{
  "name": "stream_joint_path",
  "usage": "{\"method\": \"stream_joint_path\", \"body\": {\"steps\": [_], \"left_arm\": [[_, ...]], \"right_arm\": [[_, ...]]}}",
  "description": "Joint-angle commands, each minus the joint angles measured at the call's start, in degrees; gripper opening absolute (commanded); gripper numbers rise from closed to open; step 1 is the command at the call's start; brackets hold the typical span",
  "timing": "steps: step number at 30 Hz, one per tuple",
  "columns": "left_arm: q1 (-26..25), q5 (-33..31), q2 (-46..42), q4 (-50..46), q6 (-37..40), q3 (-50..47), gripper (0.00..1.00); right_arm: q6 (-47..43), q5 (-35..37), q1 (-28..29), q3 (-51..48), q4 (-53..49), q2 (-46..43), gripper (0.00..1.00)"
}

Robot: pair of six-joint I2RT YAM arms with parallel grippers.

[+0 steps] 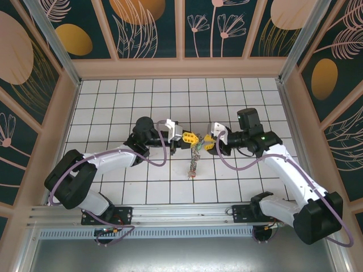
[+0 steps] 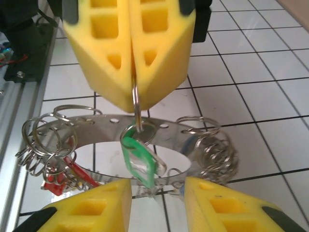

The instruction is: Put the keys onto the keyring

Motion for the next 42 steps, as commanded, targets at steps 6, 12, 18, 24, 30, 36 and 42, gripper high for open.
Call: {"method": "stream_joint_path", "body": {"steps": [6, 12, 18, 24, 30, 36, 42], "left_arm": [[0.4, 2.4, 0.8, 7.0, -3.0, 0.4, 0.00], [0.3, 2.3, 1.2, 8.3, -4.0, 0.5, 0.00], [0.3, 2.0, 1.3, 8.6, -4.3, 0.4, 0.00], [0.3, 1.7, 1.2, 8.8, -4.2, 0.3, 0.00], [0.4, 1.7, 0.9, 8.8, -4.3, 0.0, 0.00], [0.4, 1.6, 0.4, 8.2, -3.8, -0.1, 0.00], [0.5, 1.3, -0.1, 7.0, -2.9, -0.4, 0.00]], "right_arm": [[3.2, -6.0, -0.3, -2.7, 6.1, -0.9, 0.37], [4.3, -5.9, 0.7, -4.0, 8.6, -0.1, 0.44], [5.0, -6.7, 1.1, -4.5, 9.6, 1.4, 0.41], [7.7, -8.1, 2.1, -5.9, 13.6, 2.0, 0.38], [8.6, -7.9, 2.0, -6.2, 15.3, 1.8, 0.26], [7.2, -7.9, 2.0, -5.6, 13.9, 1.7, 0.11], [6.0, -5.7, 2.0, -4.7, 11.7, 0.7, 0.00]]}}
